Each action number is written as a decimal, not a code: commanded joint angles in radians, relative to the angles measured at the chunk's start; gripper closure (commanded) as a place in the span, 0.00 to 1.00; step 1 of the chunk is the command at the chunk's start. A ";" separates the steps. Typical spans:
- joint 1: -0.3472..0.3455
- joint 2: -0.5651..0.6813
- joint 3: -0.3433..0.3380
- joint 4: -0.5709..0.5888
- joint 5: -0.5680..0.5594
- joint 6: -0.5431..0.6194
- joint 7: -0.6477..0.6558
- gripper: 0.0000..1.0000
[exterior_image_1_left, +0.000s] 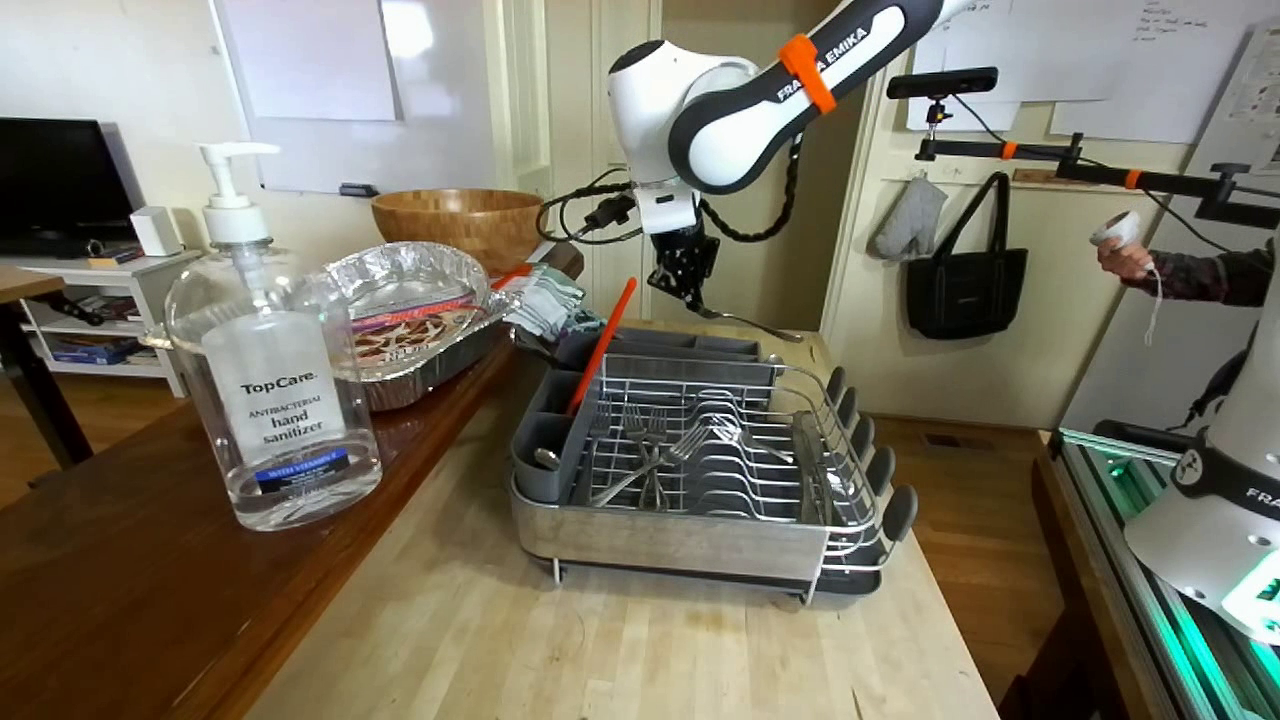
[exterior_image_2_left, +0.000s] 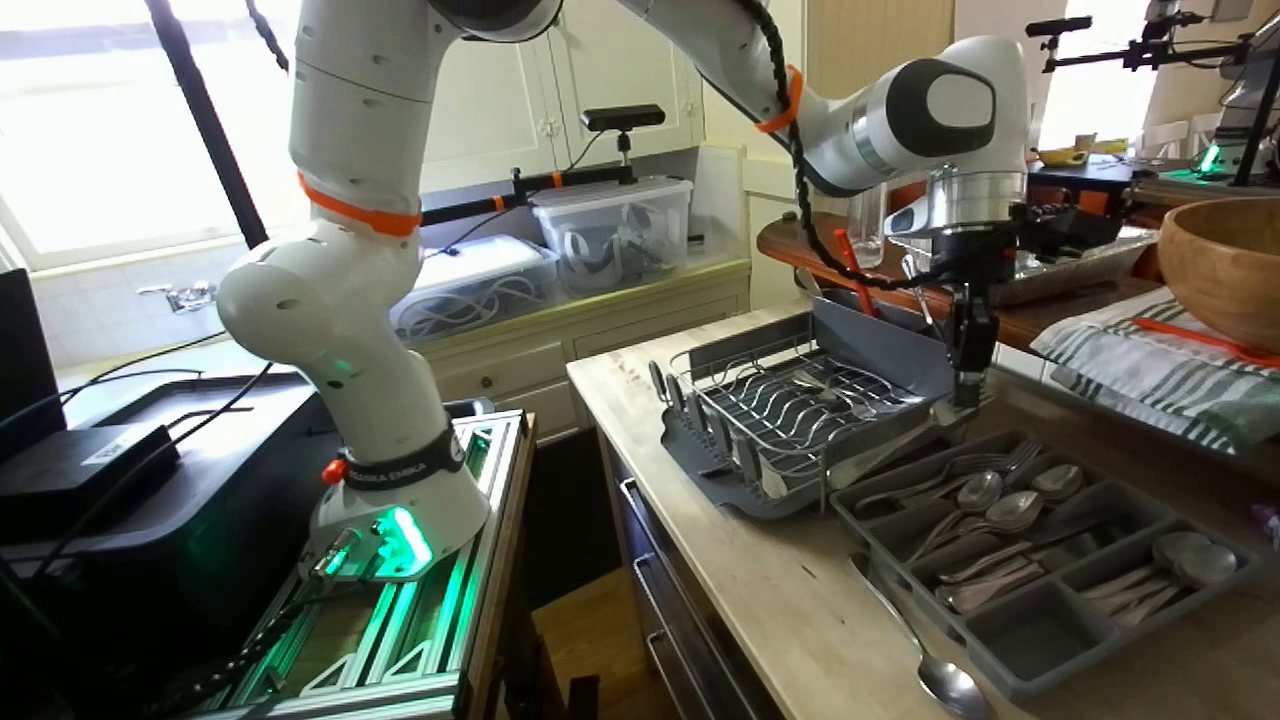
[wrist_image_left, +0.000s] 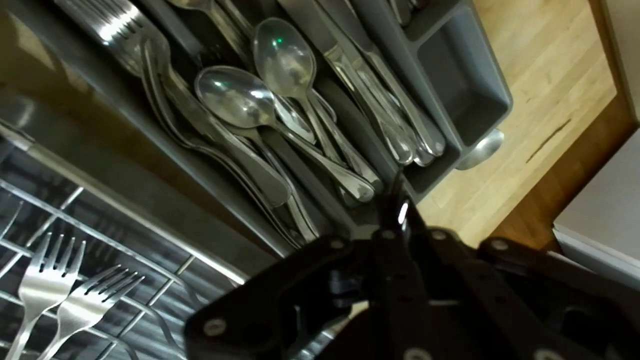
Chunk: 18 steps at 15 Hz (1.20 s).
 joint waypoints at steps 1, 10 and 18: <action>-0.013 0.063 0.005 0.056 0.067 0.053 -0.115 0.99; -0.008 0.125 -0.002 0.102 0.097 0.050 -0.143 0.99; -0.015 0.247 -0.019 0.198 0.148 0.061 -0.114 0.99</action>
